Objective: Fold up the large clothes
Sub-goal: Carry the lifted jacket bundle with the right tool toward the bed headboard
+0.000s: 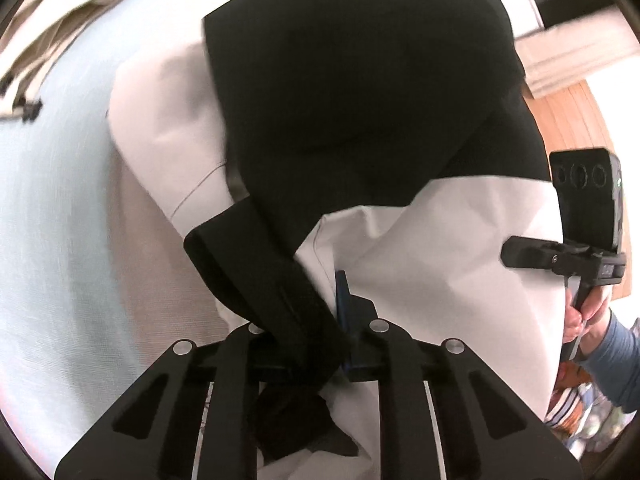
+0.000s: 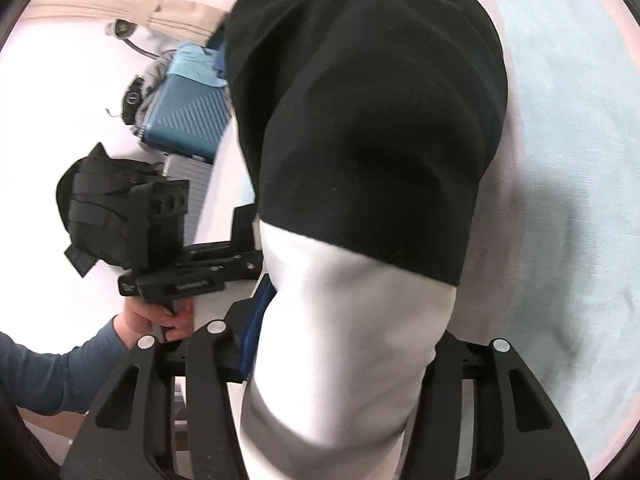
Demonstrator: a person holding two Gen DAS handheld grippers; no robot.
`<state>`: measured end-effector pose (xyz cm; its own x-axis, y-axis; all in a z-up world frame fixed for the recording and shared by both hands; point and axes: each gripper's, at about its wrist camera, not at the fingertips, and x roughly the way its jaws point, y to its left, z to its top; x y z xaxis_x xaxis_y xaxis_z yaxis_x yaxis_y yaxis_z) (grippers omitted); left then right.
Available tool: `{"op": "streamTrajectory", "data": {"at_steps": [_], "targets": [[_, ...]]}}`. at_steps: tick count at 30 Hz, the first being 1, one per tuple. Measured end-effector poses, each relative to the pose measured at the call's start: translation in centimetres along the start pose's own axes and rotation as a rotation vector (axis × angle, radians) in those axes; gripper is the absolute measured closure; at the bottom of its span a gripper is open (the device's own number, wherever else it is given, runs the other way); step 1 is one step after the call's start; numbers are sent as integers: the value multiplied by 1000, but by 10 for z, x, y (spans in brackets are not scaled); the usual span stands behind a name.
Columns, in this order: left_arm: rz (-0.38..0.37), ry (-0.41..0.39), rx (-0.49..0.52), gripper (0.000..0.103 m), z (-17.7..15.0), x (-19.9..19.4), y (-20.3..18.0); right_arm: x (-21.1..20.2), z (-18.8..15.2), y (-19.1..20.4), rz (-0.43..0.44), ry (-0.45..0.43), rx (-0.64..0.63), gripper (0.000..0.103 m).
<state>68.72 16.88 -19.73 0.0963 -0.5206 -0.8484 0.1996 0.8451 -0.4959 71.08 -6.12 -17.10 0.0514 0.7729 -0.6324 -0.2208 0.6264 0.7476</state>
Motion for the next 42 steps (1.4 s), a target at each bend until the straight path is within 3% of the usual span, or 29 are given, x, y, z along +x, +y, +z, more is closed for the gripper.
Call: {"op": "streamTrajectory", "data": {"at_steps": [10, 14, 17, 24, 28, 33, 42], "targets": [[11, -28, 19, 91, -22, -6, -45, -21, -4, 13, 63, -43, -30, 60], [17, -45, 42, 91, -32, -39, -33, -35, -8, 19, 95, -64, -47, 61], [20, -62, 50, 91, -59, -44, -53, -48, -14, 28, 112, -85, -53, 62], [35, -100, 78, 91, -54, -89, -104, -100, -34, 49, 142, -139, -79, 64], [38, -123, 95, 91, -59, -107, -147, -146, -46, 57, 152, -173, -105, 65], [54, -156, 119, 91, -54, -126, -226, -209, -60, 59, 127, -195, -147, 66], [40, -202, 205, 91, -51, -123, -368, -365, -108, 64, 40, -263, -185, 67]]}}
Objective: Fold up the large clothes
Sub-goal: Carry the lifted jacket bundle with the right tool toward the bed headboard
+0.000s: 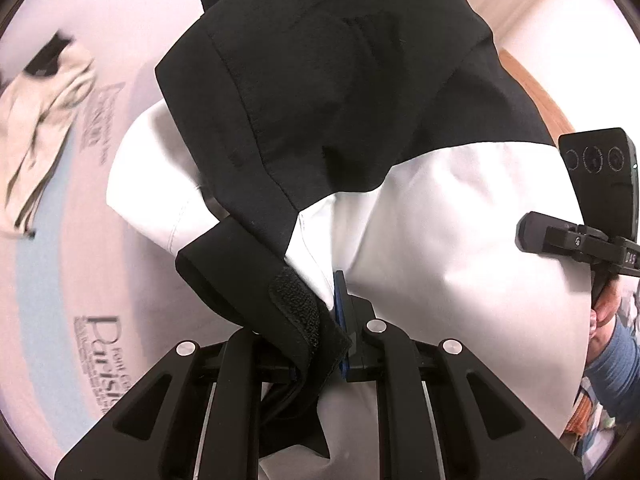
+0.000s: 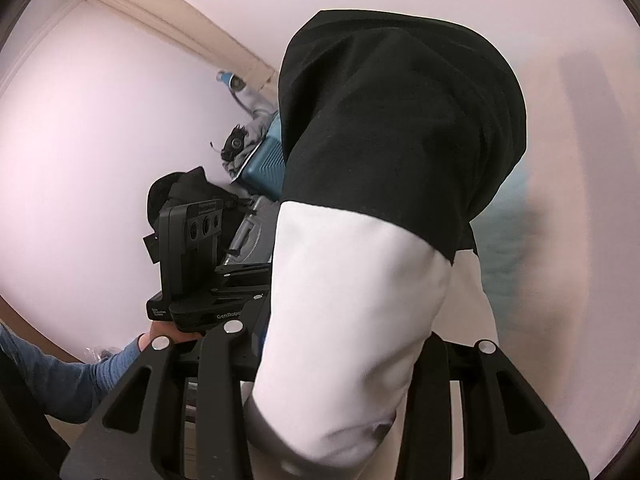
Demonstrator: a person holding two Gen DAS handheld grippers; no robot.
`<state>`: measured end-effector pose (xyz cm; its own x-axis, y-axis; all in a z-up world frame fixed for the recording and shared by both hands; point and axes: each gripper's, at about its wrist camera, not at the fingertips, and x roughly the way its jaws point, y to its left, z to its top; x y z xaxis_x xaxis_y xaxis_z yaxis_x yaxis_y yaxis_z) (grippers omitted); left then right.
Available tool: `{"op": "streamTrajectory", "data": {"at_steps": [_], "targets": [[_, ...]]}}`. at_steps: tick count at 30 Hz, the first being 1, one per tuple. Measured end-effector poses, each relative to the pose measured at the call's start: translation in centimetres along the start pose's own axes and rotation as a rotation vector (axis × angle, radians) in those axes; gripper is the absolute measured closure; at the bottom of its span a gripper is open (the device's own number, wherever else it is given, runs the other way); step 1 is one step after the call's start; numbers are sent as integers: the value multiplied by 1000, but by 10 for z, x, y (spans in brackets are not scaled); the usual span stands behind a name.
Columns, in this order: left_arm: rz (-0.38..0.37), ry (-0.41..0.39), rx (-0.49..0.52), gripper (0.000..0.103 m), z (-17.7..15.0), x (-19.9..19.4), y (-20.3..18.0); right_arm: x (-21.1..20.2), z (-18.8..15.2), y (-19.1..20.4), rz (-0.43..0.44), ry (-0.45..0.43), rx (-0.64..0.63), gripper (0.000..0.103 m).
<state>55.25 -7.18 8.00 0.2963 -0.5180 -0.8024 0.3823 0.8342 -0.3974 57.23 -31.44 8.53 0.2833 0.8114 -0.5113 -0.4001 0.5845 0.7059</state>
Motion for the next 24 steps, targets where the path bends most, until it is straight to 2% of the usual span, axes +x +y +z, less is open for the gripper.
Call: {"op": "streamTrajectory", "data": {"at_steps": [2, 11, 15, 18, 21, 24], "targets": [[-17, 0, 22, 91, 5, 2, -32, -43, -5, 3, -38, -36, 4, 67], [-131, 21, 260, 91, 43, 24, -197, -218, -47, 11, -245, -240, 66, 68], [-180, 31, 364, 91, 60, 43, -284, -298, -69, 5, -316, -329, 105, 68], [-203, 39, 430, 91, 73, 68, -349, -367, -88, -17, -359, -399, 140, 68], [-217, 53, 469, 91, 83, 104, -402, -416, -100, -45, -386, -428, 159, 68], [-204, 67, 496, 91, 92, 155, -458, -472, -111, -96, -406, -441, 178, 68]]}}
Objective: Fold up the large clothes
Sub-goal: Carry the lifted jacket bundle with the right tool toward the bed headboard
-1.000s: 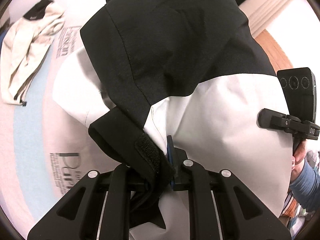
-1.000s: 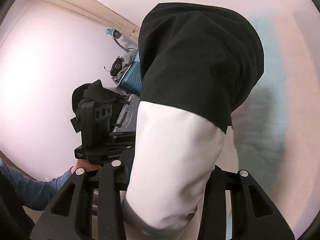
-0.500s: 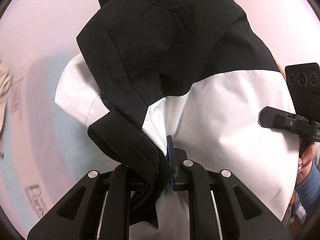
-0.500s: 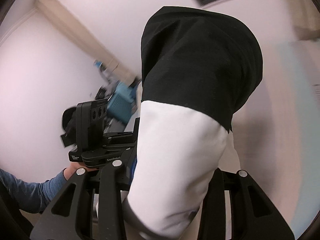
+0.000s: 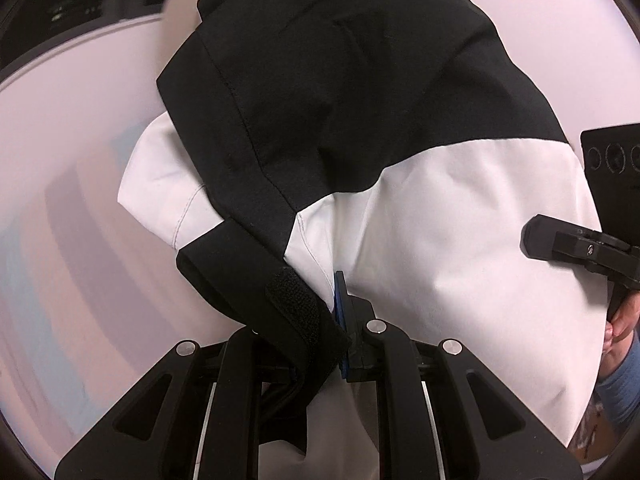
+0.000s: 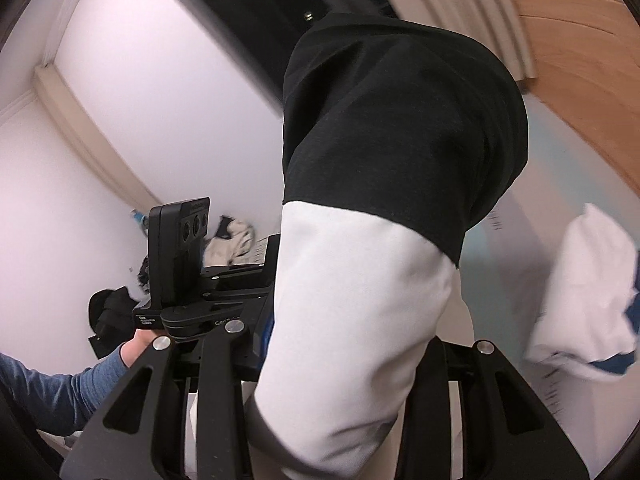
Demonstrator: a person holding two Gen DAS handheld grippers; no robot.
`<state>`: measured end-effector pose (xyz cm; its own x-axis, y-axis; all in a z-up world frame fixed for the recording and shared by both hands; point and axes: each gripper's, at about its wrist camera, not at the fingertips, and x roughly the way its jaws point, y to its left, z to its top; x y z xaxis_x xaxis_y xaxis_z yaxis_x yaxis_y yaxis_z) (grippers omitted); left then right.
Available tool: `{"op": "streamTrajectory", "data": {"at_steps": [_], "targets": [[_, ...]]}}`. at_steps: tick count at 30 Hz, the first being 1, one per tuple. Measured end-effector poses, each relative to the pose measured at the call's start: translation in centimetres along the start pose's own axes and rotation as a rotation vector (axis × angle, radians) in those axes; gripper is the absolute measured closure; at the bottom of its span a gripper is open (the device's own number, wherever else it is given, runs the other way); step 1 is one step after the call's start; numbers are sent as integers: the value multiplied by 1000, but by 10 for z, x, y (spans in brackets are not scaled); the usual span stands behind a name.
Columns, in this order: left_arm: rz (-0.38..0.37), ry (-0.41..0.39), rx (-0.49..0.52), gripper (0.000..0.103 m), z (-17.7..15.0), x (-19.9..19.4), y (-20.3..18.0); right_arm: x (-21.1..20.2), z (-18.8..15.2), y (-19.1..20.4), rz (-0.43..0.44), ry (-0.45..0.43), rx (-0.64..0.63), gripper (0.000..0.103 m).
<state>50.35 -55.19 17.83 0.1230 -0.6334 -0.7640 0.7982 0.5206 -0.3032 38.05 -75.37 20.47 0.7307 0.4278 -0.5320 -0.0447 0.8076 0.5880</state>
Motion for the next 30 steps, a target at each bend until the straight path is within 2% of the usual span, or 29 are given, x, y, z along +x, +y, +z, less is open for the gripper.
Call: {"op": "streamTrajectory", "data": {"at_steps": [2, 3, 9, 14, 17, 21, 22, 25, 27, 30], "targets": [[-1, 5, -13, 91, 16, 32, -13, -9, 10, -42, 6, 3, 11, 68], [-3, 11, -20, 91, 28, 58, -21, -5, 13, -55, 7, 5, 18, 68], [16, 59, -60, 91, 73, 188, -45, -7, 44, -189, -13, 50, 62, 68], [41, 104, -81, 91, 89, 274, -50, 6, 50, -296, -54, 102, 125, 68], [50, 136, -108, 91, 90, 324, -52, 9, 48, -346, -86, 117, 164, 68], [82, 153, -125, 91, 86, 359, -56, 11, 41, -398, -149, 143, 192, 68], [85, 153, -136, 91, 83, 357, -53, 22, 35, -393, -170, 156, 192, 68], [99, 167, -164, 91, 84, 374, -47, 27, 25, -416, -262, 214, 176, 68], [98, 182, -161, 91, 86, 383, -56, 28, 19, -423, -283, 232, 185, 68], [101, 204, -169, 91, 84, 401, -47, 36, 8, -446, -305, 260, 204, 68]]}}
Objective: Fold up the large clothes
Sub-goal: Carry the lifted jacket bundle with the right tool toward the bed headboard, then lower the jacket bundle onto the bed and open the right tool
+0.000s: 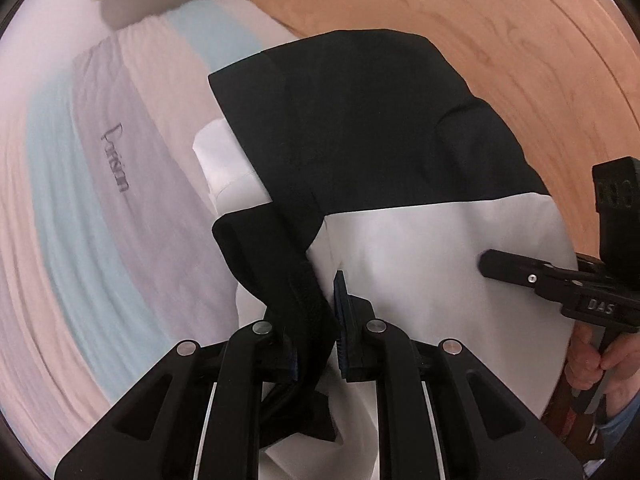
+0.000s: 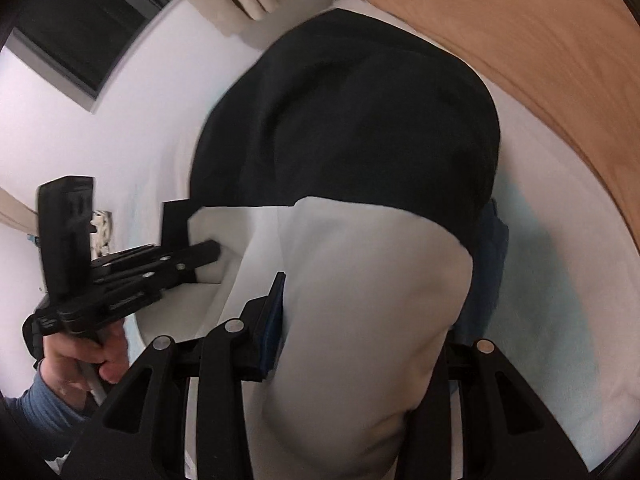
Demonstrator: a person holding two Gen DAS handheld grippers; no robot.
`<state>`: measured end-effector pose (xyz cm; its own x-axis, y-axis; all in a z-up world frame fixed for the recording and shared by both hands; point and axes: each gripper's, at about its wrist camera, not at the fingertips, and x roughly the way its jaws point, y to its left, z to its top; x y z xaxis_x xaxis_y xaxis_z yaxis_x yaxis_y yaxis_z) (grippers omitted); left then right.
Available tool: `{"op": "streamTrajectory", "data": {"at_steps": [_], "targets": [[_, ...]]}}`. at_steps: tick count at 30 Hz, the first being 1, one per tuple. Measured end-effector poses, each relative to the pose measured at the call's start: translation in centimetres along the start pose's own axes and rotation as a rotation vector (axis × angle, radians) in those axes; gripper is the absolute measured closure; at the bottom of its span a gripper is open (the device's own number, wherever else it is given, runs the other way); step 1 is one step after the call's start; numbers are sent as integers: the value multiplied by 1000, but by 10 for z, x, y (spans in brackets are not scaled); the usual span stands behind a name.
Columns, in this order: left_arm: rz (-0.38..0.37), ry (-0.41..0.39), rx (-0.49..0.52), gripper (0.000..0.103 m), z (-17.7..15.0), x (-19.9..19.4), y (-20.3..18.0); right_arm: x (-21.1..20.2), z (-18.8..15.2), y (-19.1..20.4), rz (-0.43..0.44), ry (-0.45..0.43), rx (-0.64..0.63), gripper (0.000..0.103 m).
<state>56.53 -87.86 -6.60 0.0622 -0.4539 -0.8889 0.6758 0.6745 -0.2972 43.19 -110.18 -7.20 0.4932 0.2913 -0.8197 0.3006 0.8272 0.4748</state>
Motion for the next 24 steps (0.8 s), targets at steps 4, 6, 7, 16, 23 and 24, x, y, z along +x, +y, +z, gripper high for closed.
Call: {"op": "streamTrajectory", "data": {"at_steps": [4, 6, 7, 16, 23, 24], "targets": [[15, 14, 1, 91, 2, 21, 2, 9, -5, -10, -25, 1, 26, 68], [17, 16, 1, 91, -7, 19, -4, 7, -8, -17, -29, -12, 43, 68], [29, 16, 11, 91, -7, 21, -7, 7, -11, -20, -26, -18, 61, 68], [39, 28, 17, 91, -13, 47, -17, 30, -23, -36, -87, -31, 56, 64], [53, 42, 15, 91, -17, 60, -15, 42, -25, -24, -126, -42, 39, 63], [58, 46, 19, 91, -18, 59, -18, 38, -24, -24, -131, -42, 39, 63]]}}
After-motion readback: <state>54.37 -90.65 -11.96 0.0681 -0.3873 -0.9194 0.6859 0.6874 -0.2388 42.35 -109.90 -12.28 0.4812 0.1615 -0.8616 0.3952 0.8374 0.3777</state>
